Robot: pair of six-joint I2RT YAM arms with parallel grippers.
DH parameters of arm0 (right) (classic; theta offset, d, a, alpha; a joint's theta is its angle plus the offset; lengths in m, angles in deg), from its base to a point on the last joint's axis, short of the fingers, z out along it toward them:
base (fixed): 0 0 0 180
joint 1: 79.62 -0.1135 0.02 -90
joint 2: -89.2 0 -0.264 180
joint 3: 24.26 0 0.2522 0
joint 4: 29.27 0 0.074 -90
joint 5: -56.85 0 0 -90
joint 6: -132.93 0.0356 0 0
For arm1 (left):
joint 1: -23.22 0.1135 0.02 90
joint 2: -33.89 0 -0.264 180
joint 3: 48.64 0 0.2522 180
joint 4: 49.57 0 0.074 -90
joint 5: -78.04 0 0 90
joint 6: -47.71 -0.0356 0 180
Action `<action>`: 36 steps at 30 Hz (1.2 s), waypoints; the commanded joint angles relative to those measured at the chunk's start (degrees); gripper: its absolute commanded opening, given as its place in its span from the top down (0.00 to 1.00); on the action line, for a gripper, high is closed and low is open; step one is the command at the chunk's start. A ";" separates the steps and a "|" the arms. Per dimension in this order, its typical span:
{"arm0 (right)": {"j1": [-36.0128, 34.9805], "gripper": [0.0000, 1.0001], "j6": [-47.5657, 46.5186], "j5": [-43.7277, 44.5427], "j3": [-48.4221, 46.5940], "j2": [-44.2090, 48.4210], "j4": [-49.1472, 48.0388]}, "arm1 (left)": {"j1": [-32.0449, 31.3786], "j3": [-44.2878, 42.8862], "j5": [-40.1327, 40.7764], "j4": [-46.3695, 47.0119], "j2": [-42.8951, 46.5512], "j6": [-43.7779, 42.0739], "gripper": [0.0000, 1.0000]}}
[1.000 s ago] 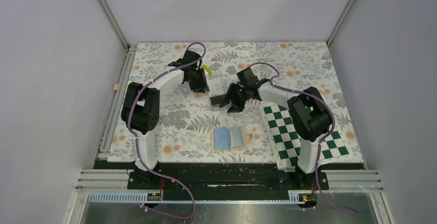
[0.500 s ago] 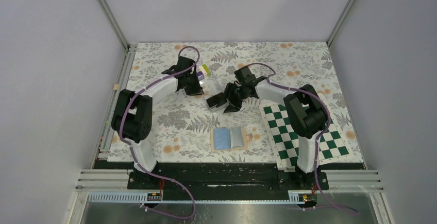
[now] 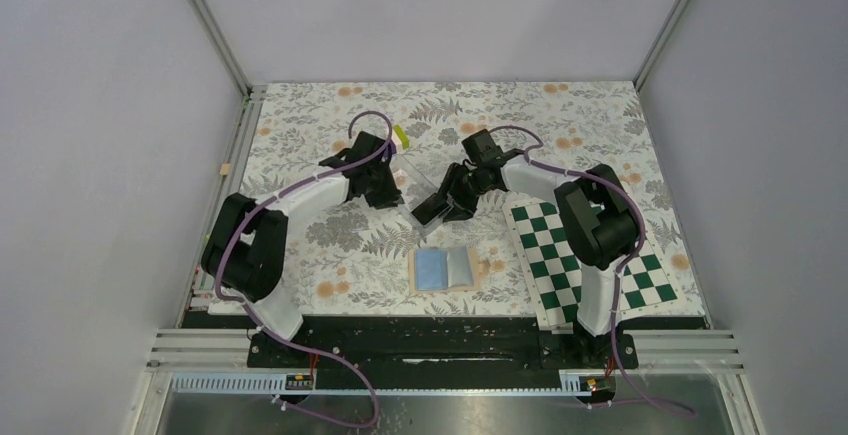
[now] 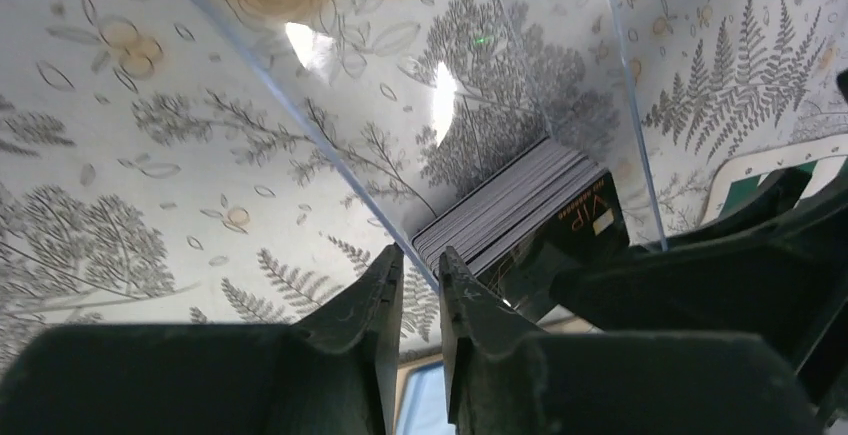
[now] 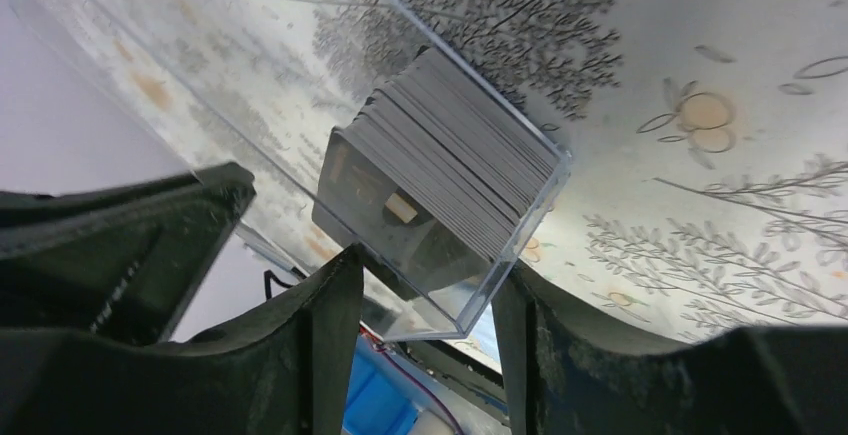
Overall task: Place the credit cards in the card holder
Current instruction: Move the storage box to the center of the board.
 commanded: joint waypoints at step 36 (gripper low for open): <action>-3.73 0.97 -34.93 11.12 -26.79 -10.06 28.77 | 3.34 4.51 -18.29 -2.18 12.36 -5.46 0.62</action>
